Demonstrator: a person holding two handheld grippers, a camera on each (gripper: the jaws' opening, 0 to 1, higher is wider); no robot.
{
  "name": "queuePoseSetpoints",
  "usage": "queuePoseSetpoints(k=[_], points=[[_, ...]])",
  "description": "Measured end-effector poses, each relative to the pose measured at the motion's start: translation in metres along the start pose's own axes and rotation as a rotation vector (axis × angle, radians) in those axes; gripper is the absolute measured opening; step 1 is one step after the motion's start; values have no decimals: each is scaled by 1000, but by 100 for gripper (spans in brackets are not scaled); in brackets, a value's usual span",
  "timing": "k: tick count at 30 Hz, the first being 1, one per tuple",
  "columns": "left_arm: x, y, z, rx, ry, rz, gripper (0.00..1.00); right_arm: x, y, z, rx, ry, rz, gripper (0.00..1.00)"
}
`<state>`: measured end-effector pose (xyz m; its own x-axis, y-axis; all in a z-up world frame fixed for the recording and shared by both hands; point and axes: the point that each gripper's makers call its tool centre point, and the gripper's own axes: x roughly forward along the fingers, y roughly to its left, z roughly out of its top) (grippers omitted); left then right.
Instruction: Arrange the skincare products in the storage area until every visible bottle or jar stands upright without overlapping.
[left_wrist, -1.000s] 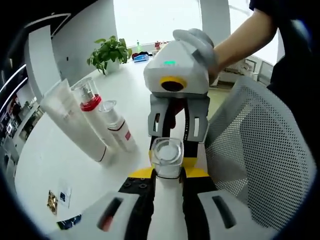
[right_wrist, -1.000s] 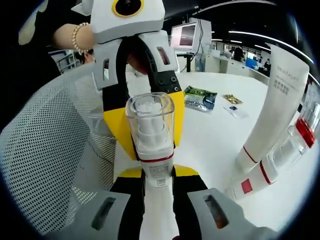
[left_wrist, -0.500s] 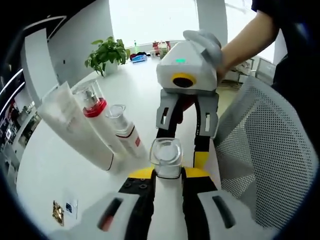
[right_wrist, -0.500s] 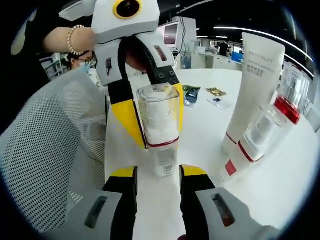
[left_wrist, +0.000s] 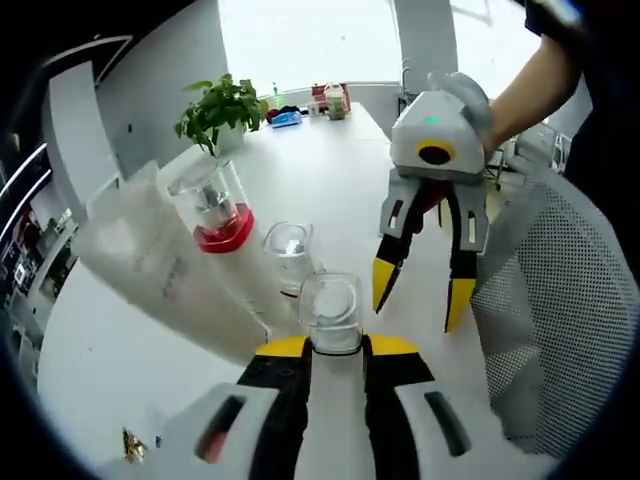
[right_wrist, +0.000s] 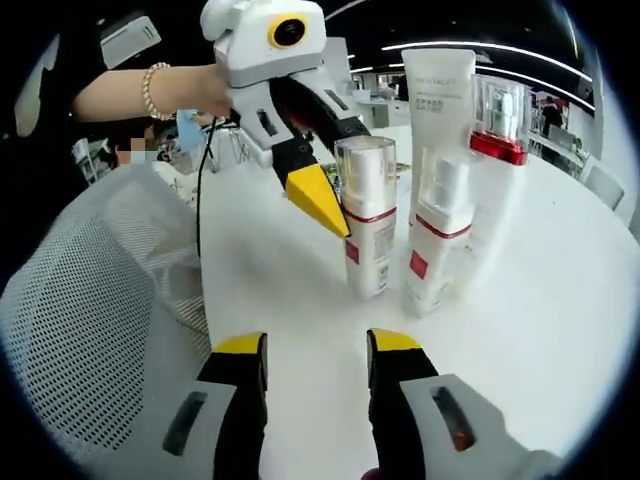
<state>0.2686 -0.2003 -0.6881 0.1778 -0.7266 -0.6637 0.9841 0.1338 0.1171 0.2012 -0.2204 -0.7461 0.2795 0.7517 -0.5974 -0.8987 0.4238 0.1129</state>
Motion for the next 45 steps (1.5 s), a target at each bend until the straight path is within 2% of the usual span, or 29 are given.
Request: queuePoseSetpoints(k=[7, 15, 21, 28, 33, 38, 41, 45], points=[[7, 19, 2, -2, -3, 6, 25, 1, 6, 2, 30, -22, -10, 40], [10, 29, -1, -34, -11, 18, 25, 3, 15, 3, 57, -33, -1, 41], [8, 28, -5, -35, -10, 25, 25, 5, 19, 1, 58, -30, 2, 40], [4, 29, -7, -42, -6, 41, 32, 3, 18, 4, 57, -32, -14, 41], [-1, 26, -10, -49, 0, 52, 36, -4, 19, 18, 96, -76, -28, 48], [-11, 16, -15, -53, 12, 55, 40, -5, 21, 21, 97, -79, -44, 52], [-17, 15, -20, -55, 24, 64, 44, -7, 24, 29, 123, -103, -51, 59], [-31, 7, -30, -81, 37, 82, 48, -7, 27, 33, 116, -101, -67, 61]])
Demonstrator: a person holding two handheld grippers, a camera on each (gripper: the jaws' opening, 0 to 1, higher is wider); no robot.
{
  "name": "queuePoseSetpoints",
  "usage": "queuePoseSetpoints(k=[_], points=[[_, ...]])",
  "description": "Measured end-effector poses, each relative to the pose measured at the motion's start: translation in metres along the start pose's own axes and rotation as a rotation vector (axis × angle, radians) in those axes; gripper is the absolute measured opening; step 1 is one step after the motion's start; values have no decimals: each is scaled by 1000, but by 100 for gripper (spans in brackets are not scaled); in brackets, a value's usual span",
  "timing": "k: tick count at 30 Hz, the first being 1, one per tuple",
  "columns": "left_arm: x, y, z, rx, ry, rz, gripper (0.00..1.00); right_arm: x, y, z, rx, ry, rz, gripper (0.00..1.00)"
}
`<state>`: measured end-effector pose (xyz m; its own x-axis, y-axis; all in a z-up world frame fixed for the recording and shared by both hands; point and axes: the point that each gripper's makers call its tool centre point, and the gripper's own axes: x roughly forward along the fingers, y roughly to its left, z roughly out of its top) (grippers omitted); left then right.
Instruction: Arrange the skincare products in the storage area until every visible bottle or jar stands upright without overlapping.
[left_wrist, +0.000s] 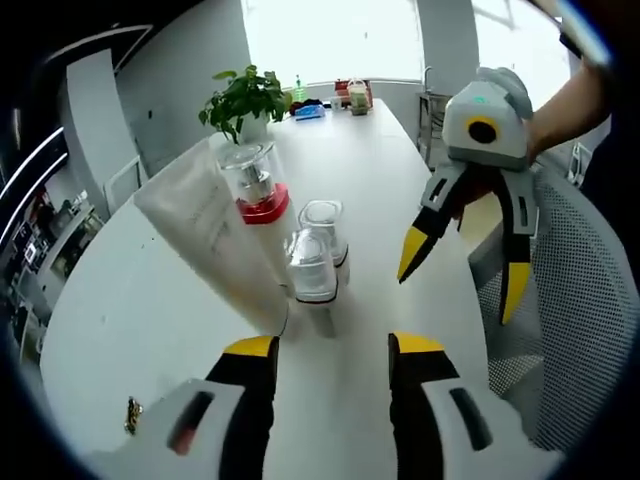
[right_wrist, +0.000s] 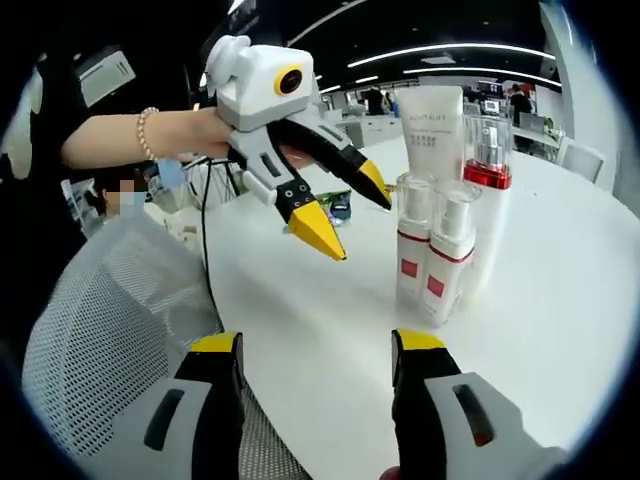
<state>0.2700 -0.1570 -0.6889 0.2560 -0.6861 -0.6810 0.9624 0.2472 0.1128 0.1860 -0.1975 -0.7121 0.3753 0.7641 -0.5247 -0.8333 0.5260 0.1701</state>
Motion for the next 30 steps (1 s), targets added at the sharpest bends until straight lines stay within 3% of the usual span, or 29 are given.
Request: queuePoseSetpoints(k=[5, 11, 30], points=[[-16, -3, -15, -32, 20, 19, 58, 1, 0, 3, 1, 13, -3, 65], [-37, -9, -35, -112, 23, 46, 65, 0, -1, 17, 22, -34, -20, 70], [-107, -16, -93, -394, -46, 184, 77, 6, 19, 37, 55, -73, -27, 88]])
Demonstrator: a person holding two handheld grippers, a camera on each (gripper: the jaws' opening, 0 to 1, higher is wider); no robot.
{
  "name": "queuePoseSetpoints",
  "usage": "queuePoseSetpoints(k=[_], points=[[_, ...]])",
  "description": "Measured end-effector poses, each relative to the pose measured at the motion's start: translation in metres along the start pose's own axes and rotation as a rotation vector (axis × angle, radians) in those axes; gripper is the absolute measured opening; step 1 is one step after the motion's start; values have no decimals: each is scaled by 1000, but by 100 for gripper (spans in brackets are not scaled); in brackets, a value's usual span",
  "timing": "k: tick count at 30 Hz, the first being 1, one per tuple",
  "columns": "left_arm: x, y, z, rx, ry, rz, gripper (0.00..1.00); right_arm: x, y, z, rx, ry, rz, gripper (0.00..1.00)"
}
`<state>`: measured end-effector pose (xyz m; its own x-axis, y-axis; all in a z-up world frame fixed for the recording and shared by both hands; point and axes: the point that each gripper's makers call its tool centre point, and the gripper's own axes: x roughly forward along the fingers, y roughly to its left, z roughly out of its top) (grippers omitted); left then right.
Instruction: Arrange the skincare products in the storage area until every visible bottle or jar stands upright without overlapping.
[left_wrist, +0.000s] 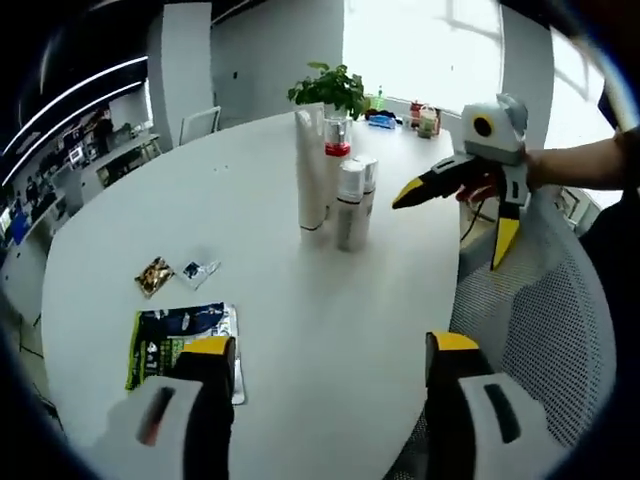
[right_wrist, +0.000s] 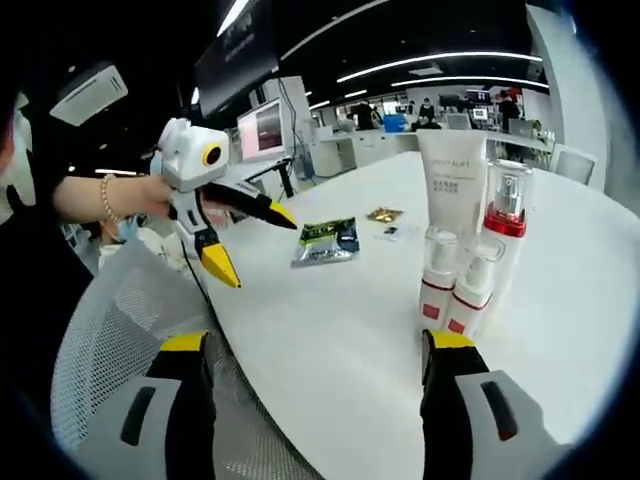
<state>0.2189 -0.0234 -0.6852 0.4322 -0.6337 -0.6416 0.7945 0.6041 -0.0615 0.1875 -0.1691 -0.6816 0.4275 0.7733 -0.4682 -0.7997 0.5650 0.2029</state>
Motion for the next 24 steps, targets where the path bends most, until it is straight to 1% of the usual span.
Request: queuePoseSetpoints(k=[2, 4, 8, 11, 15, 17, 20, 22, 24], points=[[-9, 2, -3, -57, -23, 15, 79, -2, 1, -3, -11, 9, -5, 89], [-18, -1, -6, -121, -49, 29, 81, -4, 1, -4, -1, 14, -10, 90], [-33, 3, -17, -197, -74, 56, 86, -6, -1, -2, 10, 2, -30, 94], [-41, -1, -23, -248, -87, 76, 87, -8, -4, 2, 3, -9, -52, 97], [-51, -4, -27, -277, -95, 92, 89, -9, -5, 6, 13, -22, -67, 99], [-55, -7, -26, -283, -107, 97, 89, -10, -2, 9, 21, -29, -72, 99], [-57, -11, -23, -296, -115, 97, 91, -10, -1, 12, 31, -37, -81, 99], [-59, -16, -19, -306, -125, 94, 94, -11, 1, 12, 40, -35, -80, 99], [-60, -17, -21, -310, -123, 103, 94, -13, 3, 10, 26, -16, -82, 99]])
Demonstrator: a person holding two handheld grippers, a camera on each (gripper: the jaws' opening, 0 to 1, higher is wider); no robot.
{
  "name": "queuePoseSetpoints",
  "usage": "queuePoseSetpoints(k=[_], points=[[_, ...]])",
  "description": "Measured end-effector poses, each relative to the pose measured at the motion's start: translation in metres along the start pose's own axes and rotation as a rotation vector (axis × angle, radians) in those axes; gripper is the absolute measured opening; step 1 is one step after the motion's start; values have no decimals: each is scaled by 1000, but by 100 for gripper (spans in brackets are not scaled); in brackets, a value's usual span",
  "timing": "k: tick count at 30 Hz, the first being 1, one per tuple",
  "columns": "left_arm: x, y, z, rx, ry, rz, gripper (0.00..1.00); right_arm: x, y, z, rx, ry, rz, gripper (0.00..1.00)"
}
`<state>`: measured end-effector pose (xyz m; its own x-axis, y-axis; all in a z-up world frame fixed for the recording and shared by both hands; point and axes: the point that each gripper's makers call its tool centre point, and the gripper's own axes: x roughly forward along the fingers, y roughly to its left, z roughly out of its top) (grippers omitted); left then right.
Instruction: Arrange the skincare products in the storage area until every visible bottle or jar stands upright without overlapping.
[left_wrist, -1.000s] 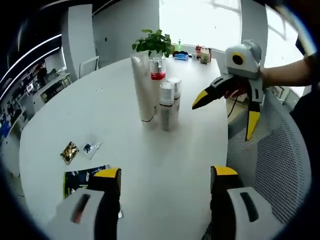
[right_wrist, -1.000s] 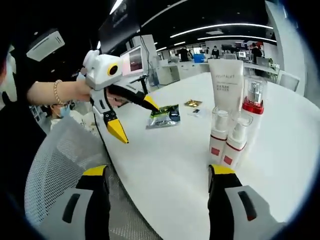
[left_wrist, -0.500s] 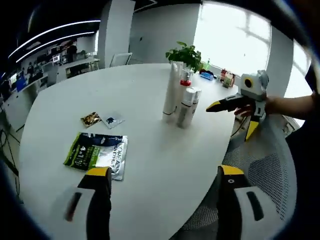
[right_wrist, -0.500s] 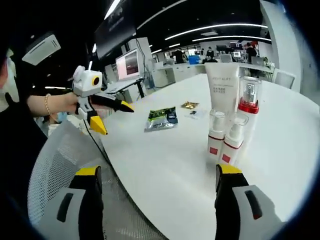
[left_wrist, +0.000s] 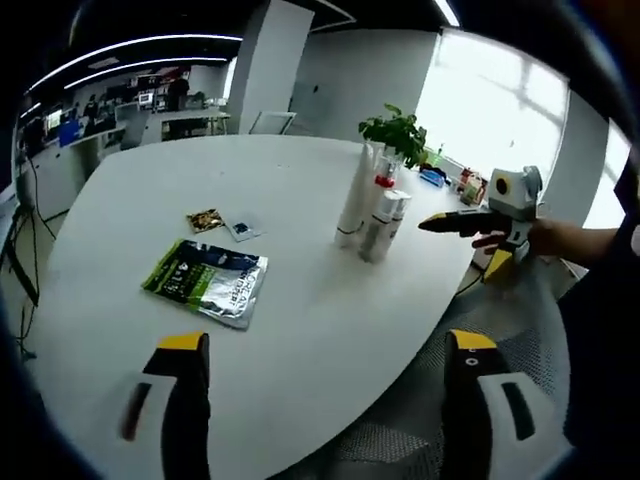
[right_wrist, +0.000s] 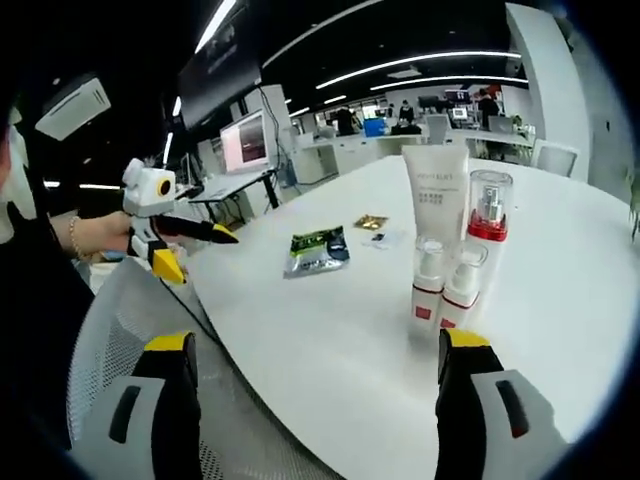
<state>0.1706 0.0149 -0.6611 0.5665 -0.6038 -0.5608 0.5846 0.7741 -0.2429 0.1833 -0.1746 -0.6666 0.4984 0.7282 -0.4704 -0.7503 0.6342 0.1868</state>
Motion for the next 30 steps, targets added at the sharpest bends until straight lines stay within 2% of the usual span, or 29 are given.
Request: queuePoseSetpoints(k=[3, 5, 8, 10, 15, 17, 22, 26, 28, 30], points=[[-2, 1, -8, 9, 33, 20, 95, -3, 5, 2, -16, 11, -1, 99], [-3, 1, -12, 28, 49, 20, 95, -4, 3, 2, -11, -8, -1, 99], [-2, 1, -11, 36, 49, 16, 95, -4, 2, -1, 3, 0, -10, 99], [-2, 2, -11, 30, 52, 18, 94, -4, 1, -3, -40, 6, -24, 99], [-1, 2, -13, 23, 61, 19, 94, -4, 3, -2, -54, 7, -27, 99], [0, 3, -13, 25, 67, 18, 94, -2, 1, -7, -66, 30, -35, 99], [4, 6, -10, 50, 62, -2, 95, -1, 2, -9, -74, 43, -39, 99], [8, 19, -6, 96, 88, -20, 95, -2, 2, -9, -79, 44, -40, 97], [10, 19, -2, 116, 98, -24, 94, -2, 1, -8, -77, 45, -42, 97], [12, 30, 2, 135, 103, -26, 93, -2, 0, -8, -69, 42, -48, 97]])
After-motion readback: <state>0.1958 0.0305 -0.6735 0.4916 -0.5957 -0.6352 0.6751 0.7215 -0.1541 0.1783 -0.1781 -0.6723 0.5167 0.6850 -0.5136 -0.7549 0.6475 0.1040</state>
